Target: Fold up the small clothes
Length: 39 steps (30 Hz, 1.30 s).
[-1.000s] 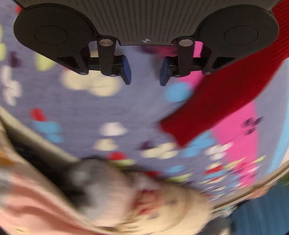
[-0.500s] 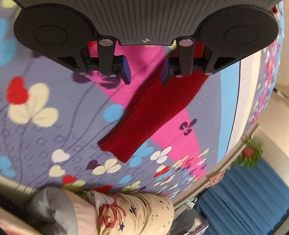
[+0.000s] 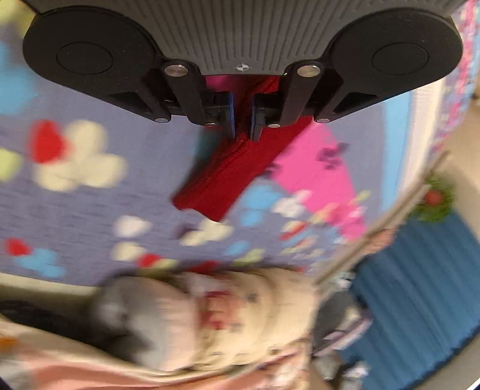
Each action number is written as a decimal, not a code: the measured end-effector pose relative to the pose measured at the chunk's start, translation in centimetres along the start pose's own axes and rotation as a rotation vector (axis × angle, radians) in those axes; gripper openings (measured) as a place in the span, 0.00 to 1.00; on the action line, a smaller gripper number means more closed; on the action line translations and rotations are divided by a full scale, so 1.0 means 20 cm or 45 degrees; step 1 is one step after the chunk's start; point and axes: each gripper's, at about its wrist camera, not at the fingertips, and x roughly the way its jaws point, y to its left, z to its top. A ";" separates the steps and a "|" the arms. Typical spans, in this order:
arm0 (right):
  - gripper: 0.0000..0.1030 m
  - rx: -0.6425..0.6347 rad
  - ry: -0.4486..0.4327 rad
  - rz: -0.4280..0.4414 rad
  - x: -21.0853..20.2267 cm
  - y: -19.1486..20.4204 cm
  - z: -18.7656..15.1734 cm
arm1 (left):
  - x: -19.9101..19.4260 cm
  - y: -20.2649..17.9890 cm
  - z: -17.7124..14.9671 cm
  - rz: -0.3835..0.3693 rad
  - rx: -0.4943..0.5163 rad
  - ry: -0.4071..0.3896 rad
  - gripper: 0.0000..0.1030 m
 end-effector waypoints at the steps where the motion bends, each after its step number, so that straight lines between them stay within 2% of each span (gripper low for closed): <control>1: 0.00 -0.009 0.034 -0.097 -0.01 -0.03 -0.02 | -0.01 0.00 0.00 -0.007 -0.002 -0.001 0.32; 2: 0.04 -0.029 0.062 -0.178 -0.01 -0.06 -0.03 | -0.01 0.00 0.00 -0.013 -0.001 -0.002 0.32; 3: 0.04 -0.020 0.106 -0.196 0.00 -0.10 -0.03 | -0.02 0.00 -0.01 -0.020 0.001 -0.004 0.32; 6: 0.05 0.041 0.129 -0.081 -0.17 -0.19 0.00 | -0.07 -0.01 -0.04 -0.046 0.000 0.001 0.32; 11: 0.05 -0.176 0.203 0.217 -0.63 -0.10 -0.11 | -0.29 -0.03 -0.07 -0.098 0.007 -0.070 0.32; 13: 0.10 -0.265 0.231 0.348 -0.86 -0.07 -0.17 | -0.42 -0.04 -0.09 -0.115 -0.003 -0.089 0.32; 15: 0.30 -0.399 0.247 0.449 -1.09 -0.03 -0.24 | -0.57 -0.04 -0.13 -0.142 0.004 -0.111 0.32; 17: 0.40 -0.519 0.238 0.548 -1.28 0.00 -0.27 | -0.74 -0.06 -0.20 -0.162 0.053 -0.149 0.33; 19: 0.44 -0.626 0.215 0.638 -1.43 0.00 -0.32 | -0.89 -0.07 -0.29 -0.174 0.104 -0.169 0.44; 20: 0.46 -0.675 0.206 0.677 -1.49 -0.01 -0.35 | -0.95 -0.07 -0.34 -0.180 0.115 -0.176 0.55; 21: 0.49 -0.714 0.201 0.700 -1.53 -0.02 -0.38 | -1.00 -0.06 -0.40 -0.185 0.123 -0.188 0.59; 23: 0.49 -0.772 0.196 0.710 -1.56 -0.06 -0.44 | -1.07 -0.05 -0.54 -0.177 0.148 -0.197 0.59; 24: 0.49 -0.798 0.189 0.677 -1.57 -0.09 -0.49 | -1.08 -0.04 -0.60 -0.169 0.155 -0.191 0.59; 25: 0.49 -0.828 0.194 0.621 -1.56 -0.11 -0.53 | -1.07 -0.03 -0.67 -0.160 0.155 -0.163 0.59; 27: 0.49 -0.840 0.242 0.555 -1.52 -0.13 -0.54 | -1.01 -0.01 -0.77 -0.139 0.117 -0.033 0.57; 29: 0.48 -0.801 0.282 0.581 -1.49 -0.16 -0.53 | -0.97 0.02 -0.80 -0.139 0.066 0.025 0.57; 33: 0.48 -0.788 0.403 0.536 -1.36 -0.20 -0.55 | -0.86 0.07 -0.82 -0.120 0.012 0.142 0.57; 35: 0.48 -0.759 0.490 0.549 -1.30 -0.21 -0.59 | -0.80 0.10 -0.85 -0.165 -0.042 0.241 0.57; 39: 0.48 -0.866 0.576 0.515 -1.24 -0.17 -0.71 | -0.72 0.16 -0.89 -0.204 -0.118 0.349 0.58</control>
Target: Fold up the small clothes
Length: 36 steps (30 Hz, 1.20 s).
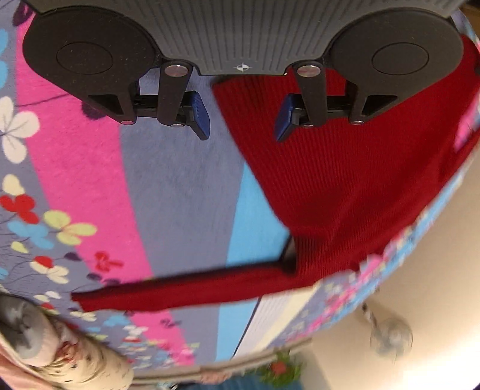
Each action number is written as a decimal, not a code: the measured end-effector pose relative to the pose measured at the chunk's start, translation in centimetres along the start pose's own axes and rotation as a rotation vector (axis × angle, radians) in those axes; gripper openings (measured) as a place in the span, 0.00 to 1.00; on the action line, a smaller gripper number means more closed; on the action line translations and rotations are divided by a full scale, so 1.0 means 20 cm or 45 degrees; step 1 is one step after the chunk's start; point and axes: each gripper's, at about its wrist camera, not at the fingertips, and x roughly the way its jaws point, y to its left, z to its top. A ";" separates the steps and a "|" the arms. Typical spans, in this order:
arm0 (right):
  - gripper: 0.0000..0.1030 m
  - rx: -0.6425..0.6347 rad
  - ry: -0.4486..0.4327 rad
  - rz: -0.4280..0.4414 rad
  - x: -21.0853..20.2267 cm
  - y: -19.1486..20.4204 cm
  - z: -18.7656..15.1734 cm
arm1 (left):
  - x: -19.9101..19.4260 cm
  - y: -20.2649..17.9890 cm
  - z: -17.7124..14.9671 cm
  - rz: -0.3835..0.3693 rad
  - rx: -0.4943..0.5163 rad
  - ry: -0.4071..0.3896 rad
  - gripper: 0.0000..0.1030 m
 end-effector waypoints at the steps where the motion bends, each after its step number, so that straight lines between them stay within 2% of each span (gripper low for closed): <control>1: 0.49 -0.022 0.026 -0.009 0.03 0.01 -0.01 | 0.01 0.02 -0.01 -0.016 -0.022 0.019 0.58; 4: 0.49 -0.068 0.092 -0.065 0.10 0.03 -0.03 | 0.06 0.03 -0.03 -0.027 -0.048 0.073 0.58; 7: 0.53 -0.116 0.087 -0.085 0.14 0.06 -0.05 | 0.08 0.01 -0.04 -0.021 -0.009 0.091 0.58; 9: 0.53 -0.140 0.078 -0.103 0.15 0.09 -0.05 | 0.09 -0.02 -0.05 -0.020 0.013 0.093 0.52; 10: 0.46 -0.146 0.074 -0.106 0.15 0.10 -0.05 | 0.09 -0.03 -0.06 -0.023 0.032 0.086 0.46; 11: 0.39 -0.155 0.070 -0.096 0.15 0.11 -0.05 | 0.09 -0.05 -0.06 -0.035 0.052 0.076 0.33; 12: 0.18 -0.171 0.067 -0.065 0.14 0.12 -0.05 | 0.09 -0.07 -0.07 -0.032 0.079 0.058 0.25; 14: 0.12 -0.205 0.048 -0.047 0.14 0.14 -0.06 | 0.06 -0.12 -0.08 -0.005 0.158 0.014 0.13; 17: 0.09 -0.132 0.027 -0.016 0.09 0.11 -0.04 | -0.01 -0.16 -0.08 -0.009 0.212 -0.066 0.10; 19: 0.08 -0.036 -0.058 0.047 -0.03 0.06 0.01 | -0.10 -0.16 -0.08 -0.048 0.193 -0.127 0.10; 21: 0.06 0.027 -0.181 0.160 -0.23 0.04 0.06 | -0.22 -0.15 -0.07 -0.109 0.185 -0.202 0.09; 25: 0.05 0.035 -0.386 0.304 -0.64 -0.01 0.07 | -0.46 -0.14 -0.06 -0.262 0.124 -0.318 0.09; 27: 0.05 0.025 -0.454 0.334 -0.79 -0.04 0.04 | -0.53 -0.15 -0.08 -0.294 0.134 -0.323 0.09; 29: 0.05 0.039 -0.465 0.324 -0.86 -0.08 0.01 | -0.52 -0.13 -0.09 -0.297 0.110 -0.269 0.09; 31: 0.06 0.093 -0.388 0.275 -0.82 -0.15 -0.03 | -0.40 -0.07 -0.13 -0.290 0.066 -0.156 0.12; 32: 0.06 0.115 -0.301 0.234 -0.75 -0.18 -0.05 | -0.30 -0.04 -0.14 -0.263 0.033 -0.052 0.15; 33: 0.07 0.110 -0.150 0.168 -0.63 -0.21 -0.08 | -0.19 -0.03 -0.17 -0.179 0.008 0.080 0.18; 34: 0.09 0.078 0.000 0.088 -0.52 -0.23 -0.13 | -0.14 -0.03 -0.18 -0.089 0.015 0.151 0.19; 35: 0.09 0.042 0.144 -0.024 -0.41 -0.23 -0.17 | -0.10 -0.06 -0.18 0.003 0.065 0.171 0.19; 36: 0.10 0.006 0.246 -0.143 -0.33 -0.24 -0.21 | -0.10 -0.08 -0.17 0.013 0.093 0.148 0.27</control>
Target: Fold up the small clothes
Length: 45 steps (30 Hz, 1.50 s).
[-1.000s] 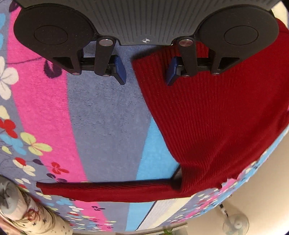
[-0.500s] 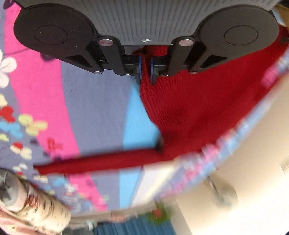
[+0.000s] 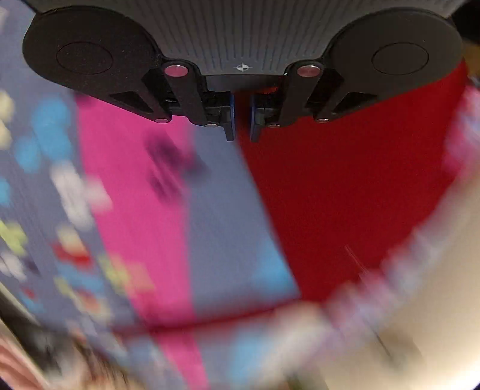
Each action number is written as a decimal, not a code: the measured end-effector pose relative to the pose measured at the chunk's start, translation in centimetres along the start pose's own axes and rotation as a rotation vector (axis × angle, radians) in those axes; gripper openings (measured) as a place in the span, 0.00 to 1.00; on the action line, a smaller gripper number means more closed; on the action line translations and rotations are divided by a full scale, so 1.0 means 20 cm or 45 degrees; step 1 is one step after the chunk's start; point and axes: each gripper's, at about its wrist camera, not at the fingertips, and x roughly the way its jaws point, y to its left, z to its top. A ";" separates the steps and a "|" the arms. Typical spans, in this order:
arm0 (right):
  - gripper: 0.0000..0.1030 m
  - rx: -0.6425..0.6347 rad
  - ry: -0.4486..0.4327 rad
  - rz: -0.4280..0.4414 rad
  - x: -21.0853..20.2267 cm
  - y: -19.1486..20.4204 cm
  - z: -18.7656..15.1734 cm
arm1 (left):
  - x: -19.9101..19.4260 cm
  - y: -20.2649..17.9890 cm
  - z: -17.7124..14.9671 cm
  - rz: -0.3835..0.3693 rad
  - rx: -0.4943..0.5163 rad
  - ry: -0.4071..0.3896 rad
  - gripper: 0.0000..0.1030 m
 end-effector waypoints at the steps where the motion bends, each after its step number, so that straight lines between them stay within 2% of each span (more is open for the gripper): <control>1: 0.11 -0.026 0.015 -0.059 0.03 0.00 -0.01 | -0.01 -0.01 0.01 -0.028 0.004 -0.031 0.31; 2: 0.11 -0.050 -0.008 -0.043 0.03 0.02 -0.01 | -0.02 -0.02 0.02 -0.058 -0.004 -0.051 0.37; 3: 0.14 -0.062 -0.044 -0.004 0.02 0.03 0.00 | -0.02 -0.02 0.02 -0.075 -0.010 -0.057 0.38; 5: 0.30 -0.051 -0.118 0.034 0.00 0.05 0.02 | 0.01 -0.05 0.02 -0.082 -0.009 -0.037 0.38; 6: 0.42 -0.041 -0.136 0.038 0.00 0.06 0.03 | 0.03 -0.06 0.02 -0.074 -0.009 -0.023 0.38; 7: 0.45 -0.041 -0.129 0.029 0.02 0.06 0.04 | 0.05 -0.06 0.01 -0.058 -0.005 -0.011 0.38; 9: 0.45 -0.057 -0.082 -0.017 0.07 0.09 0.03 | 0.08 -0.06 0.01 -0.025 0.010 0.006 0.37; 10: 0.40 -0.069 -0.053 -0.021 0.10 0.11 0.02 | 0.09 -0.06 0.00 -0.016 0.013 0.018 0.37; 11: 0.31 -0.082 -0.029 -0.010 0.13 0.14 0.02 | 0.11 -0.03 -0.02 -0.015 0.020 0.022 0.31; 12: 0.16 -0.106 -0.022 0.018 0.14 0.17 0.02 | 0.11 -0.04 -0.03 -0.006 0.038 0.022 0.23; 14: 0.10 -0.171 -0.048 0.002 0.12 0.21 0.01 | 0.10 -0.04 -0.04 0.012 0.074 -0.006 0.13; 15: 0.08 -0.200 -0.064 -0.014 0.10 0.23 0.00 | 0.08 -0.04 -0.04 0.013 0.075 -0.028 0.12; 18: 0.07 -0.147 -0.094 -0.043 0.06 0.17 0.02 | 0.08 -0.04 -0.06 0.030 0.059 -0.032 0.13; 19: 0.07 -0.147 -0.083 -0.050 0.07 0.16 0.02 | 0.09 -0.04 -0.06 0.041 0.050 -0.020 0.14; 21: 0.10 -0.179 -0.050 -0.054 0.11 0.17 -0.01 | 0.09 -0.04 -0.05 0.062 0.026 -0.006 0.26; 22: 0.11 -0.209 -0.060 -0.070 0.10 0.20 -0.01 | 0.07 -0.04 -0.04 0.075 0.014 -0.027 0.28; 25: 0.17 -0.200 -0.165 -0.085 0.02 0.22 0.01 | -0.05 -0.07 -0.03 0.152 0.047 -0.226 0.43; 27: 0.30 -0.210 -0.306 -0.070 -0.08 0.24 0.01 | -0.10 -0.11 -0.03 0.145 0.099 -0.327 0.46; 29: 0.36 -0.239 -0.406 0.011 -0.14 0.28 0.00 | -0.08 -0.13 -0.03 0.086 0.113 -0.305 0.46; 30: 0.39 -0.250 -0.411 0.063 -0.14 0.29 0.00 | -0.04 -0.14 -0.03 0.061 0.117 -0.253 0.46; 32: 0.44 -0.291 -0.335 0.148 -0.09 0.33 -0.02 | 0.05 -0.16 -0.04 0.082 0.150 -0.124 0.47; 33: 0.46 -0.312 -0.267 0.141 -0.04 0.35 -0.02 | 0.11 -0.16 -0.05 0.130 0.179 -0.034 0.49; 34: 0.46 -0.334 -0.164 0.102 0.03 0.36 -0.04 | 0.14 -0.16 -0.06 0.158 0.189 -0.008 0.52; 35: 0.46 -0.348 -0.045 0.038 0.11 0.36 -0.05 | 0.13 -0.16 -0.06 0.170 0.185 -0.033 0.55; 36: 0.45 -0.354 -0.014 0.005 0.14 0.36 -0.06 | 0.10 -0.17 -0.05 0.170 0.190 -0.079 0.55; 39: 0.45 -0.356 -0.135 0.051 0.06 0.39 -0.03 | 0.01 -0.18 -0.04 0.176 0.205 -0.212 0.60; 42: 0.46 -0.361 -0.239 0.077 -0.01 0.42 -0.03 | 0.02 -0.18 -0.03 0.185 0.201 -0.237 0.63; 45: 0.46 -0.408 -0.324 0.051 -0.03 0.46 -0.02 | 0.01 -0.21 -0.03 0.206 0.209 -0.283 0.65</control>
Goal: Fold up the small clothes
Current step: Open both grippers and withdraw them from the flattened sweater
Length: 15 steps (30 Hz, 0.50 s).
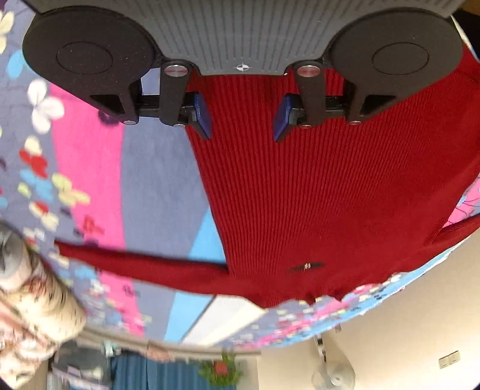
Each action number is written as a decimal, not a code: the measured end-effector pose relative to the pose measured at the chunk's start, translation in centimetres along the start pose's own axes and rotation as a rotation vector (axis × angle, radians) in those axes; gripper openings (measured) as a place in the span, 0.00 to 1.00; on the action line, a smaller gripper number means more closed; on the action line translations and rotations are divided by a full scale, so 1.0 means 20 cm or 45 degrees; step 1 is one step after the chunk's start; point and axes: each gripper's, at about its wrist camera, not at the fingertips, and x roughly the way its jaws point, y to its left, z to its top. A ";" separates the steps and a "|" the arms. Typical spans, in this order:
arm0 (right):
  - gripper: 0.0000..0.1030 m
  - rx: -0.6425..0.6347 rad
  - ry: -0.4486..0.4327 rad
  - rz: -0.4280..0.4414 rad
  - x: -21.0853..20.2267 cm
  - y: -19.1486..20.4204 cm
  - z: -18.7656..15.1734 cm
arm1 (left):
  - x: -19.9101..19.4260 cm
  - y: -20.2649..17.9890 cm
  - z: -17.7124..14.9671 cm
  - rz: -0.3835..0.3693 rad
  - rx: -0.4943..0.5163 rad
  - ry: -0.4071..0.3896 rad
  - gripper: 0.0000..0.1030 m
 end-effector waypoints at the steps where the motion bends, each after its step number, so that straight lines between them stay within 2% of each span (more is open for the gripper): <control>1: 0.45 -0.006 -0.024 -0.002 -0.01 0.01 0.00 | -0.01 0.00 0.00 0.010 -0.002 -0.024 0.65; 4: 0.45 0.007 -0.099 -0.003 -0.03 -0.02 0.02 | -0.05 -0.01 0.02 0.047 -0.005 -0.108 0.65; 7: 0.35 0.044 -0.163 0.026 -0.04 -0.03 0.06 | -0.08 -0.03 0.05 0.120 0.023 -0.183 0.65; 10: 0.33 0.071 -0.213 0.005 -0.04 -0.05 0.09 | -0.10 -0.03 0.11 0.181 0.019 -0.246 0.65; 13: 0.33 0.131 -0.253 -0.001 -0.04 -0.07 0.11 | -0.15 -0.01 0.21 0.141 0.005 -0.306 0.64; 15: 0.33 0.156 -0.279 -0.021 -0.05 -0.08 0.12 | -0.16 0.01 0.30 0.212 0.012 -0.359 0.65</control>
